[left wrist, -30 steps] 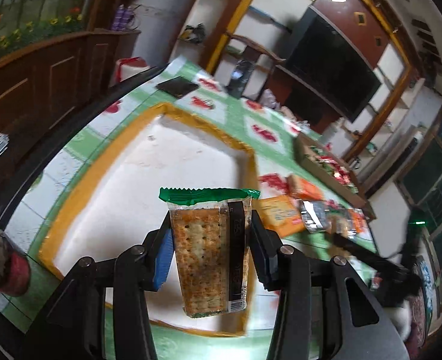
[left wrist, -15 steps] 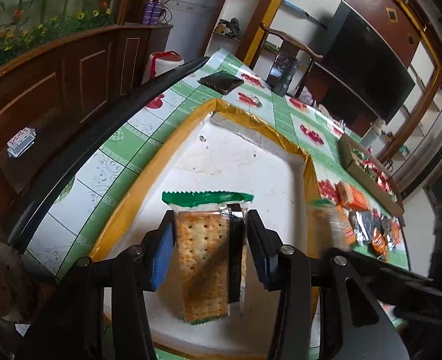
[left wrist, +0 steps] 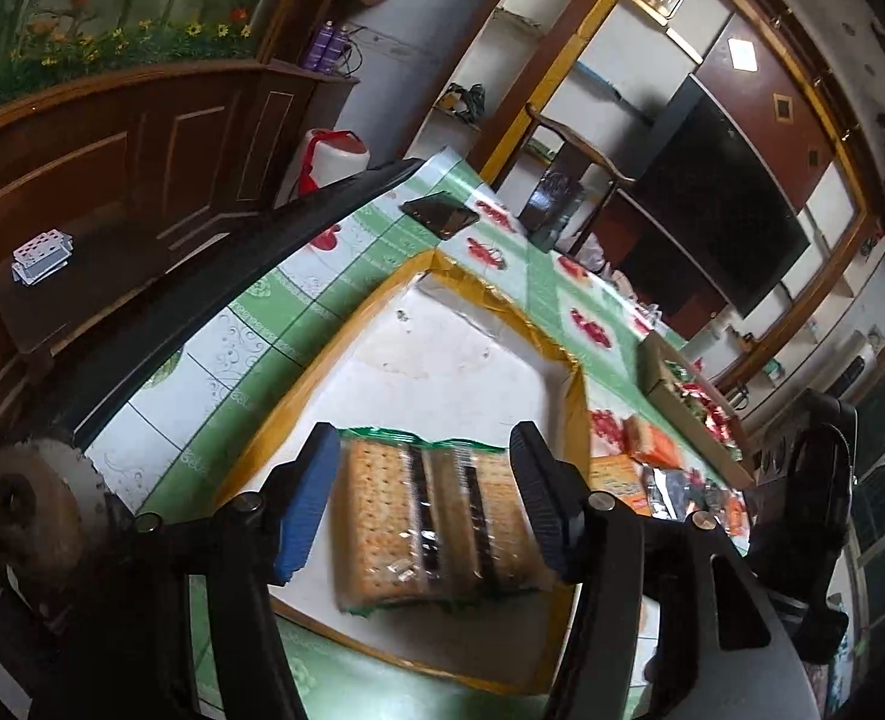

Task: Organize snacks
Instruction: 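Move the left gripper back to the orange biscuit pack on the table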

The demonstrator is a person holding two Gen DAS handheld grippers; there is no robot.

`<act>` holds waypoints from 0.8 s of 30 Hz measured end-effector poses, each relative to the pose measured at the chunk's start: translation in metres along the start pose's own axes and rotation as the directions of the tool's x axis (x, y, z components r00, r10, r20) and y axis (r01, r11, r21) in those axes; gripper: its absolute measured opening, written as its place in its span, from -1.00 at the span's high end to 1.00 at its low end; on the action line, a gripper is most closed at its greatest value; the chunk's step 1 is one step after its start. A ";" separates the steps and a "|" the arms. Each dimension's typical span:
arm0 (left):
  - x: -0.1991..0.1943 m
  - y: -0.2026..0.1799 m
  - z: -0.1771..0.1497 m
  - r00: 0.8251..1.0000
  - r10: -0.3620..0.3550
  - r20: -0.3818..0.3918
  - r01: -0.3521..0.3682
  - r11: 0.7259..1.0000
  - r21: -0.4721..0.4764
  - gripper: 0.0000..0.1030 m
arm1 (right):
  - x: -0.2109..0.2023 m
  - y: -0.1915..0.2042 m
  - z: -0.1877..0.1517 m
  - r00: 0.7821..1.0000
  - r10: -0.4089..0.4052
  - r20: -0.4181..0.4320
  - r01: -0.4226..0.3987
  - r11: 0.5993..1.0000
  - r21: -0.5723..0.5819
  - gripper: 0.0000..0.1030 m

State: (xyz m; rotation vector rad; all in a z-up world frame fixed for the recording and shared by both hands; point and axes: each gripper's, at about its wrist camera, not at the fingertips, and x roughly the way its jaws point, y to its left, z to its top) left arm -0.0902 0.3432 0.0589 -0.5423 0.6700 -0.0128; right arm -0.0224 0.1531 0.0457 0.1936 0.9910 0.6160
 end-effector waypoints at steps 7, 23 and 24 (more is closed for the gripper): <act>-0.011 -0.018 -0.009 0.998 -0.057 -0.009 0.057 0.998 0.040 -0.19 | -0.093 -0.077 -0.010 0.986 -0.065 0.151 0.045 0.990 0.131 -0.09; 0.025 -0.138 -0.062 0.962 -0.108 -0.249 0.197 0.909 0.368 -0.19 | -0.150 -0.221 -0.056 0.946 -0.314 0.075 0.289 0.927 0.239 -0.23; 0.027 -0.147 -0.062 0.961 -0.102 -0.257 0.203 0.892 0.405 -0.19 | -0.145 -0.218 -0.054 0.949 -0.307 0.075 0.285 0.933 0.221 -0.23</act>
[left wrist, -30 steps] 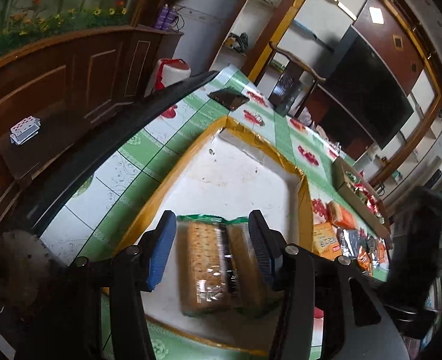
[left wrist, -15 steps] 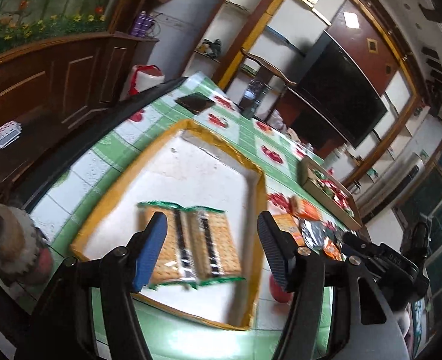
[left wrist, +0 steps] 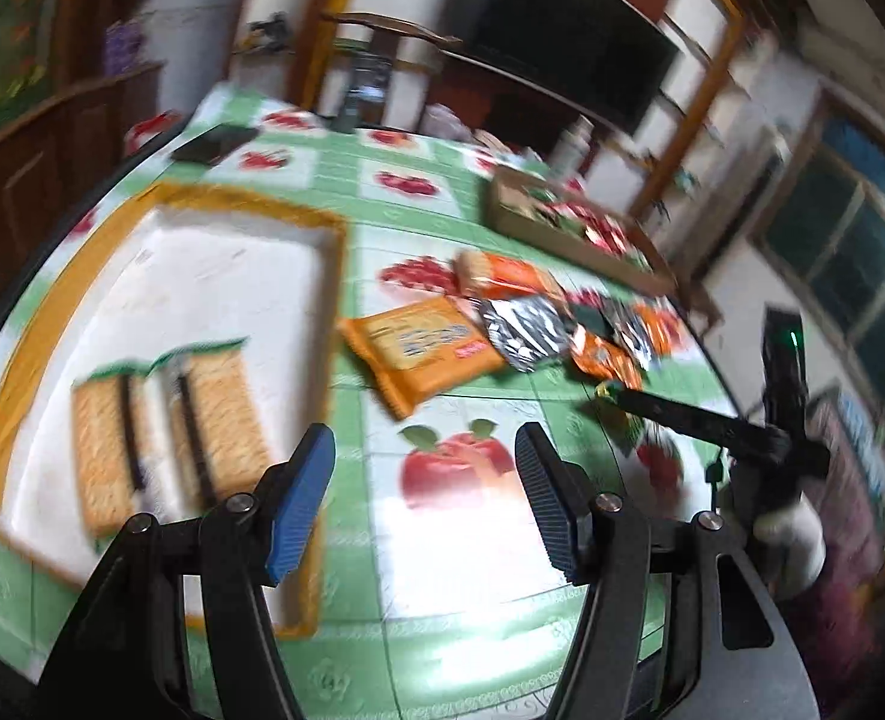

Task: Organize snacks
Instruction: 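Move the left gripper back to the orange biscuit pack on the table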

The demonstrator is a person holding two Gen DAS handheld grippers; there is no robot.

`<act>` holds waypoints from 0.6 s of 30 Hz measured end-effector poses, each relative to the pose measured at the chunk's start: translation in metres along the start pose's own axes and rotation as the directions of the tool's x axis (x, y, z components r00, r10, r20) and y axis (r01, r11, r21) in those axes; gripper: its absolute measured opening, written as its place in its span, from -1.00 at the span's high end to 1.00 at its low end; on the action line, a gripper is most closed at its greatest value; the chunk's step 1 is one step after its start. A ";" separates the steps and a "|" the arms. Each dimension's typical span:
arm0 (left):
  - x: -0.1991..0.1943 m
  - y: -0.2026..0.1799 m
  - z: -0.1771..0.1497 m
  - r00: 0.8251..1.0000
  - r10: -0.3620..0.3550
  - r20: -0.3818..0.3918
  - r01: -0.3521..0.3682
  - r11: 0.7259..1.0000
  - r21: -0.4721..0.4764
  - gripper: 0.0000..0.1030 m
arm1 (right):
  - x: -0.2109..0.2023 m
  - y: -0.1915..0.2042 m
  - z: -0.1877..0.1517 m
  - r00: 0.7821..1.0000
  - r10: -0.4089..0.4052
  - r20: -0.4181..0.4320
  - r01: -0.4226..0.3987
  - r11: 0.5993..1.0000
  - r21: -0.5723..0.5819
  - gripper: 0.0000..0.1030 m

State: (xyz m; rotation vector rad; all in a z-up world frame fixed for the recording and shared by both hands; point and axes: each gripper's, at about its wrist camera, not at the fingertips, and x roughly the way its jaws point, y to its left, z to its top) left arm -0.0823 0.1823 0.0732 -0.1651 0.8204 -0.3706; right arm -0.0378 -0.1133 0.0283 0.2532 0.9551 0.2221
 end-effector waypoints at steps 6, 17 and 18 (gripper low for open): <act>0.050 -0.044 0.038 0.996 -0.005 -0.089 0.028 0.965 0.262 -0.19 | 0.014 0.016 -0.002 0.999 -0.026 0.025 0.028 0.996 -0.086 -0.21; 0.158 -0.027 0.083 0.964 0.126 -0.233 -0.084 0.980 0.181 -0.19 | 0.015 0.000 -0.002 0.991 0.123 0.045 -0.122 0.992 -0.023 0.34; 0.163 -0.025 0.082 0.960 0.128 -0.248 -0.086 0.981 0.173 -0.19 | 0.015 -0.002 -0.001 0.990 0.135 0.042 -0.134 0.991 -0.014 0.34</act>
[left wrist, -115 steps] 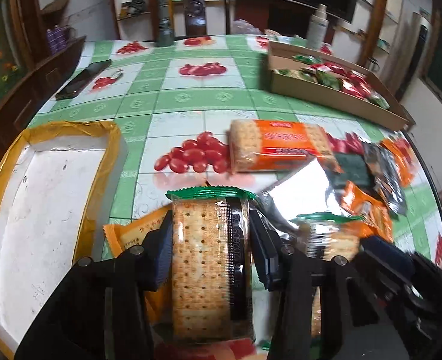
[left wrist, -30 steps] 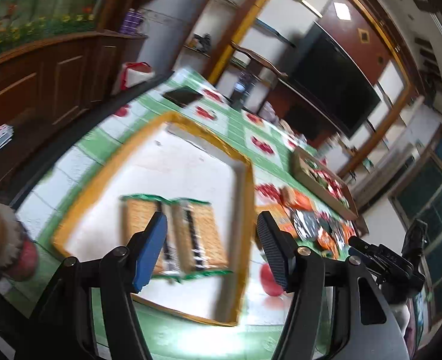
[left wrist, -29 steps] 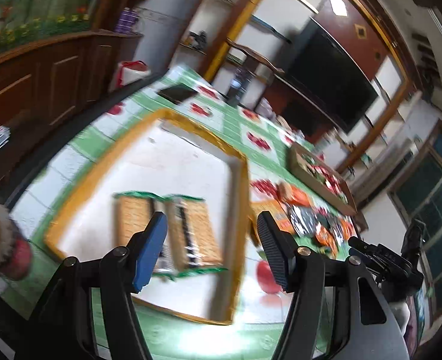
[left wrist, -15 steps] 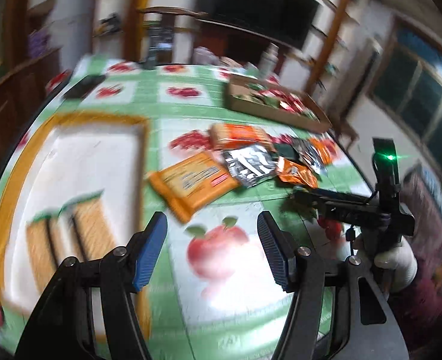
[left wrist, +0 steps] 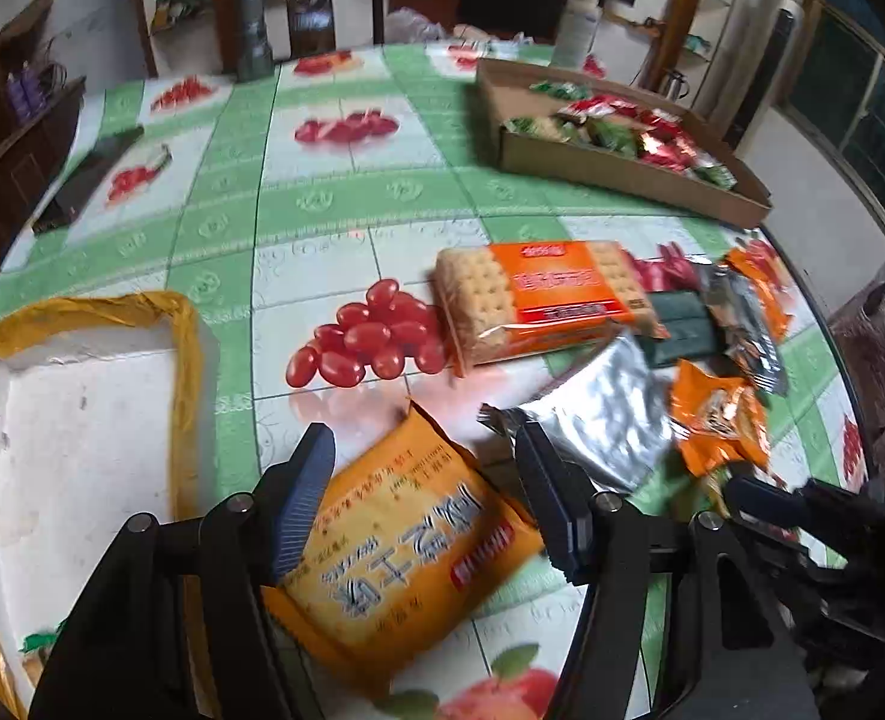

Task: Organize snacks
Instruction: 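Move the left gripper back to the orange biscuit pack on the table, then grasp the orange biscuit pack with the left gripper while the right grasps the green pea bag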

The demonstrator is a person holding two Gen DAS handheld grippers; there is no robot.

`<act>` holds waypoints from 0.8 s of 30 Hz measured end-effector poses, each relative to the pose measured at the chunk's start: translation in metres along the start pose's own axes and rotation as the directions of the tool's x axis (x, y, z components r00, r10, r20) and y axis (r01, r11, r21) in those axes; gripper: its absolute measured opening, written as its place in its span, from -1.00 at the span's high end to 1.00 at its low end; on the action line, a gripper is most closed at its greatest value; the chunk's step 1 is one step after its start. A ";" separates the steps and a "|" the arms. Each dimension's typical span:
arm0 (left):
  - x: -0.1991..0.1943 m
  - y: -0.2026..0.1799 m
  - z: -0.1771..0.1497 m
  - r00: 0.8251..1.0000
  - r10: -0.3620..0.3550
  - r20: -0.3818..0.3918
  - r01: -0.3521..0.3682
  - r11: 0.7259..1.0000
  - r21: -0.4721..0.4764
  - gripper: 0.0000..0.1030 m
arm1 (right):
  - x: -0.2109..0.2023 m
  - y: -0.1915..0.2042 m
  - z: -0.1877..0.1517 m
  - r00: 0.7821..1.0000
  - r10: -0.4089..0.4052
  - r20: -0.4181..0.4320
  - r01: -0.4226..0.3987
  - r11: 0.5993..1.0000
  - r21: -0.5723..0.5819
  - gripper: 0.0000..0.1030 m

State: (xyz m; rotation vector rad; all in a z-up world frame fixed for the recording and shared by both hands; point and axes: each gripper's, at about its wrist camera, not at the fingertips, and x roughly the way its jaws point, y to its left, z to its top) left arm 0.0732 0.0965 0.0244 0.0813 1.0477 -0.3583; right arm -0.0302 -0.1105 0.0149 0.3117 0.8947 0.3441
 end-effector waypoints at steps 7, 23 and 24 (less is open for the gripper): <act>0.004 -0.009 -0.016 0.989 -0.096 -0.113 0.098 0.995 0.010 -0.19 | 0.001 -0.015 0.002 0.998 0.064 -0.018 -0.063 0.994 0.088 0.18; -0.045 -0.056 -0.081 0.997 -0.063 -0.054 0.077 0.947 0.311 -0.24 | 0.004 -0.008 0.002 0.996 0.086 -0.016 -0.084 0.993 0.084 -0.35; -0.052 -0.053 -0.083 0.996 -0.074 -0.041 0.083 0.945 0.316 -0.24 | 0.005 -0.008 0.002 0.995 0.099 -0.021 -0.097 0.992 0.085 -0.35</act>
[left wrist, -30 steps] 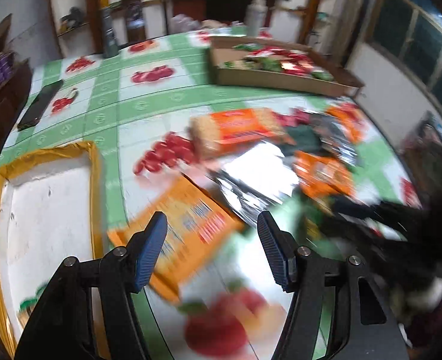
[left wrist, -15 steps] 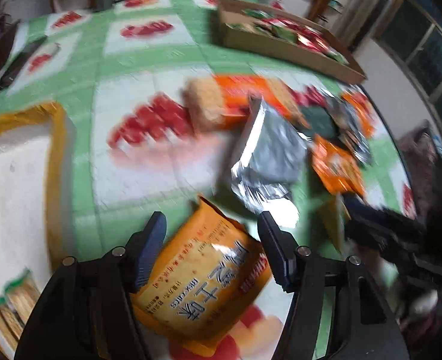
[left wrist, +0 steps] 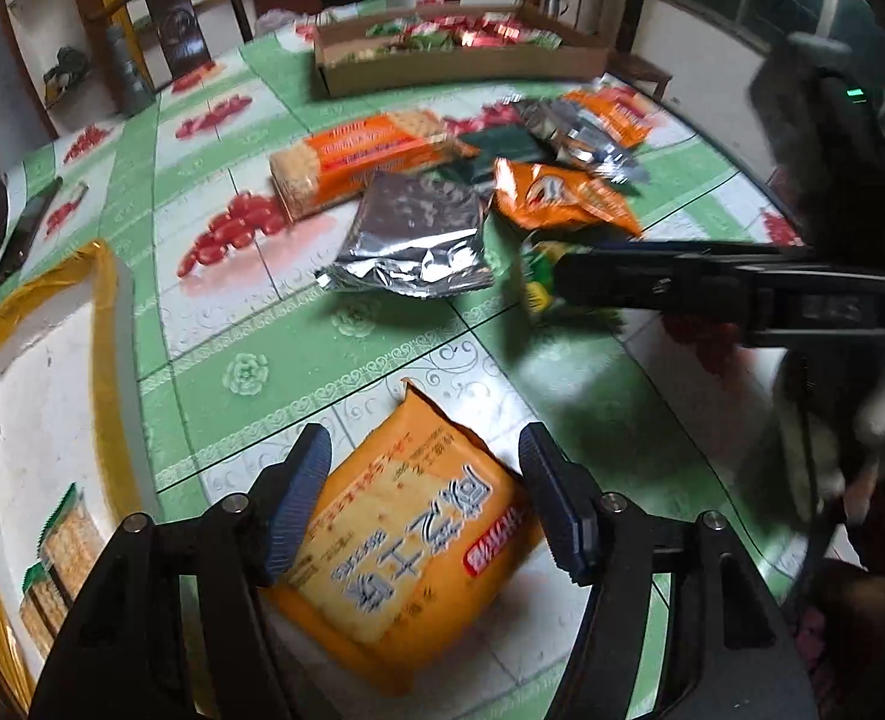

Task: Organize snacks
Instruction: 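Grasp the orange biscuit pack with the left gripper while the right grasps the green pea bag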

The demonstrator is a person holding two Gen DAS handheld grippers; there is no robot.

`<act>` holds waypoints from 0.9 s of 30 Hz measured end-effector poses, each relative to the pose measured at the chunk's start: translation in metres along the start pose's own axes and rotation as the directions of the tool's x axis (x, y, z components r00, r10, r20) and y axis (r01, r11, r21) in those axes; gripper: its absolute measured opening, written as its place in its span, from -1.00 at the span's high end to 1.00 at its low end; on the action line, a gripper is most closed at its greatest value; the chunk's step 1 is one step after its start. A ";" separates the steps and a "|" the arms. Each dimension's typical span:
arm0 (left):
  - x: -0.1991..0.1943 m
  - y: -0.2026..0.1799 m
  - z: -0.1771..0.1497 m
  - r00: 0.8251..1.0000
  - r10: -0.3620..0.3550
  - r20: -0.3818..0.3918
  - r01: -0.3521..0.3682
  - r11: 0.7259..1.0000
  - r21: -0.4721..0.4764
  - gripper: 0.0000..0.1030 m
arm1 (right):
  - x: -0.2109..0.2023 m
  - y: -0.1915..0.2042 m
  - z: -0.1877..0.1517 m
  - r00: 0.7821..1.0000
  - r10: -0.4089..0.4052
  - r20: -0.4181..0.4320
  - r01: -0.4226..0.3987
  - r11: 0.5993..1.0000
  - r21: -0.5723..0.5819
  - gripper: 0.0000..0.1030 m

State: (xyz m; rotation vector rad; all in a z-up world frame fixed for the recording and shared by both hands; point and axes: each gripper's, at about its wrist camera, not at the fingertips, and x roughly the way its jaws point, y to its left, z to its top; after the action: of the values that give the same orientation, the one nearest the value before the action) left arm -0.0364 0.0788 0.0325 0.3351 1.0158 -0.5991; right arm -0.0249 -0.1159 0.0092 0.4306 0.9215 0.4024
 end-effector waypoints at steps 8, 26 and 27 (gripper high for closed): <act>-0.001 -0.004 -0.009 1.000 0.029 0.013 -0.030 0.995 0.095 -0.44 | 0.004 0.010 0.000 1.000 0.000 -0.023 -0.001 0.999 -0.040 -0.44; -0.013 -0.033 -0.026 0.999 -0.033 -0.031 0.040 0.958 0.285 -0.53 | 0.021 0.065 0.000 0.954 -0.293 -0.057 0.225 0.830 -0.510 -0.60; -0.011 -0.032 -0.023 0.999 -0.032 -0.021 0.037 0.956 0.291 -0.62 | 0.026 0.066 0.001 0.953 -0.298 -0.064 0.223 0.824 -0.521 -0.60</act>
State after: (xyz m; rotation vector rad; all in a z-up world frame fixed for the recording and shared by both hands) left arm -0.0764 0.0687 0.0307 0.5838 0.9505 -0.7809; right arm -0.0197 -0.0472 0.0265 -0.2165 0.9558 0.4097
